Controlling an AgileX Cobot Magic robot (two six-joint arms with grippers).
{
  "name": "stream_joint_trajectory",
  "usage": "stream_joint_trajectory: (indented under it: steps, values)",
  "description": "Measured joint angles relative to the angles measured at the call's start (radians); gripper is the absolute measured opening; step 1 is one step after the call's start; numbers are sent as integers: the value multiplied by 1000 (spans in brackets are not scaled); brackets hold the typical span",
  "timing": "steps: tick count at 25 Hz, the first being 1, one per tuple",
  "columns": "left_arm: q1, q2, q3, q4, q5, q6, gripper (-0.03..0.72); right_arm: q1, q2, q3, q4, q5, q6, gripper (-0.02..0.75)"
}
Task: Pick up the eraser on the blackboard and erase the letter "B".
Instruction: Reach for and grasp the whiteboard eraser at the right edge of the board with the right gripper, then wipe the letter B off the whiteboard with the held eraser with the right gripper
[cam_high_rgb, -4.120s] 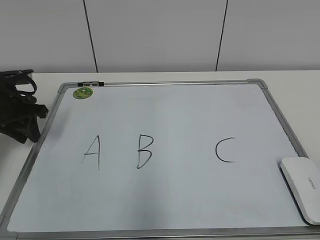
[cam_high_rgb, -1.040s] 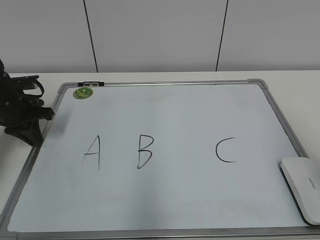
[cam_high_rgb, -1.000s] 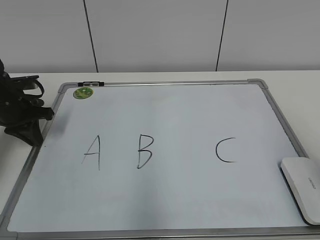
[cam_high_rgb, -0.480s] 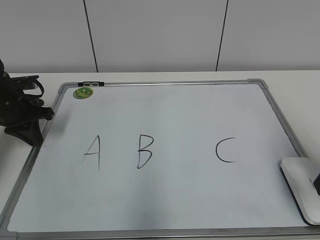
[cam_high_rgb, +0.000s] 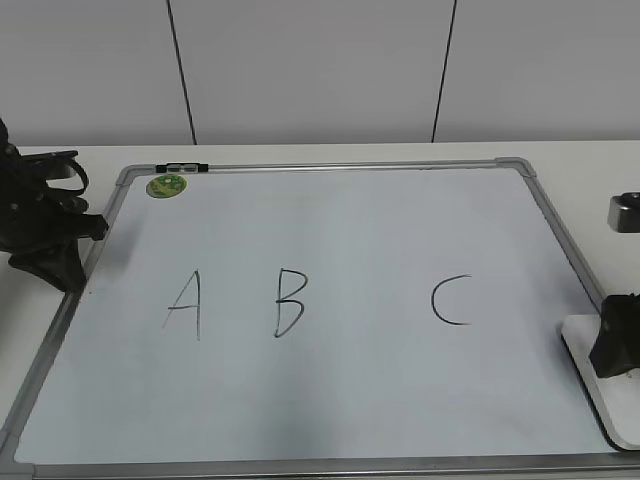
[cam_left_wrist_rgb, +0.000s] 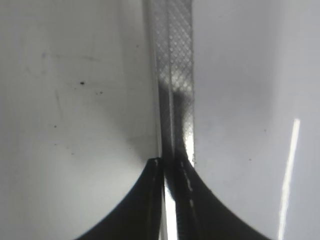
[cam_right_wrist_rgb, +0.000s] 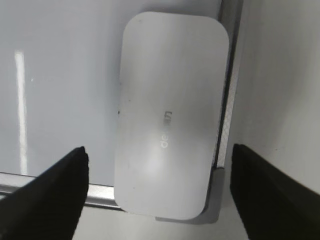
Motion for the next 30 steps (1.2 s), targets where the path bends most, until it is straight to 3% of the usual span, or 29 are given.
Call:
stream_joint_trajectory:
  steps: [15,23,30]
  values:
    - [0,0,0,-2,0,0,31,0,175,-5,0,-106,-5,645]
    - [0,0,0,-2,-2,0,31,0,183,-5,11,-108,-5,536]
    - [0,0,0,-4,-3,0,31,0,190,-72,13,29,-7,533]
